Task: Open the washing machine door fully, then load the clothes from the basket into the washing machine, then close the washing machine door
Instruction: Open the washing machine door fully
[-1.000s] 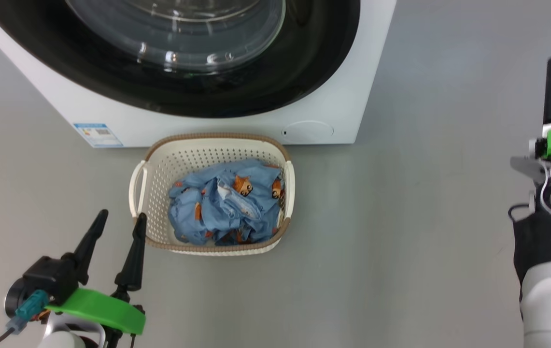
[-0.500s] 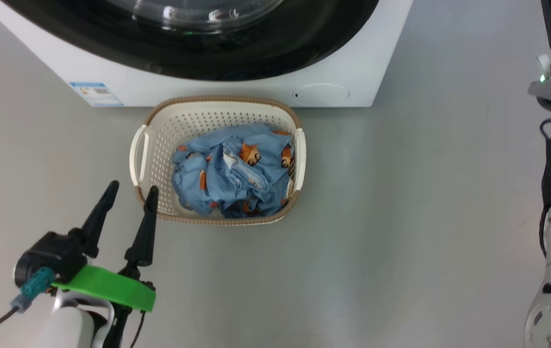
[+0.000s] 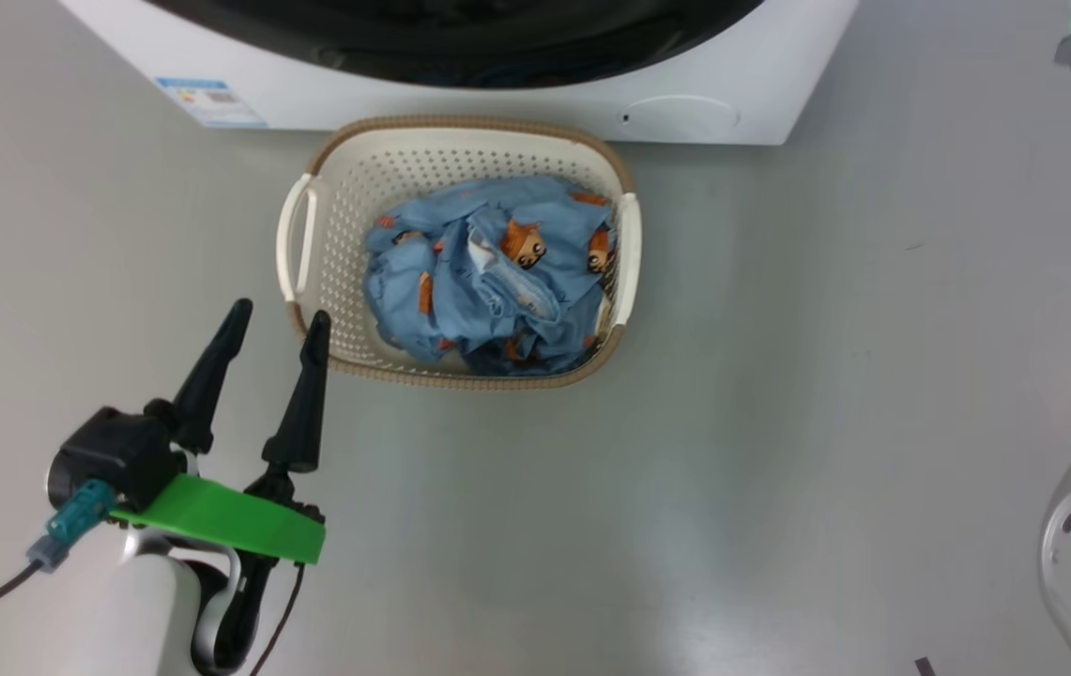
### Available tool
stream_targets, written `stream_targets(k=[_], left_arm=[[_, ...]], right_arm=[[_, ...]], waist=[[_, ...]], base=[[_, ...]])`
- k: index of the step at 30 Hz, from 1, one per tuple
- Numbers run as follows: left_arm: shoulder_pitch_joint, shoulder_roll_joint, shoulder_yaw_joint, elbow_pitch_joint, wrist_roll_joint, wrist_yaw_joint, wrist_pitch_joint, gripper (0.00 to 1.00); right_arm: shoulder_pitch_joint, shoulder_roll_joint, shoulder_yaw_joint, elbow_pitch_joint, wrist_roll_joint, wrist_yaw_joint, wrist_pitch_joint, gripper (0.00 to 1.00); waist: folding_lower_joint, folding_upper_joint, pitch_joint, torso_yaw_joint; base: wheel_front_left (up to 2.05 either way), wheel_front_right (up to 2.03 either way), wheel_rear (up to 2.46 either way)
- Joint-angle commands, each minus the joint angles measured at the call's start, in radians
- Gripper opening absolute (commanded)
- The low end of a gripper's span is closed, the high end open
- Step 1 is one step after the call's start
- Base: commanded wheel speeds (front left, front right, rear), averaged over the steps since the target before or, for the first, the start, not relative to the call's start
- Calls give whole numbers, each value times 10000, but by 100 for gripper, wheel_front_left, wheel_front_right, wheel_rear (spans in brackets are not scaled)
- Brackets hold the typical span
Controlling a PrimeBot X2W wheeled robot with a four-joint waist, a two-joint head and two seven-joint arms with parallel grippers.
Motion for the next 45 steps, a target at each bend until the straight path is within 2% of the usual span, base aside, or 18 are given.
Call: stream_targets(k=[1, 13, 30, 37, 45], left_arm=[[-223, 257, 308, -262, -79, -25, -63, 100], [-455, 38, 118, -283, -263, -25, -63, 100], [-578, -46, -152, -231, -487, -25, -63, 100], [-652, -118, -239, -217, -602, -25, -63, 100], [-718, -132, -256, -214, -597, -25, -63, 100]], right_arm=[[-499, 193, 9, -169, -281, -9, 96, 0], [-1633, 615, -405, 484, -1592, -9, 490, 0], [-2581, 755, -983, 1025, -2812, -9, 653, 0], [-2755, 763, -883, 1321, -2999, -9, 809, 0], [-2785, 765, -617, 1385, -2809, -9, 1542, 0]], waist=[[0, 0, 253, 249], [0, 0, 648, 595], [0, 0, 985, 934], [0, 0, 1107, 1094], [0, 0, 1178, 1133]], base=[[0, 0, 0], [0, 0, 0], [0, 0, 0], [0, 0, 0], [0, 0, 0]])
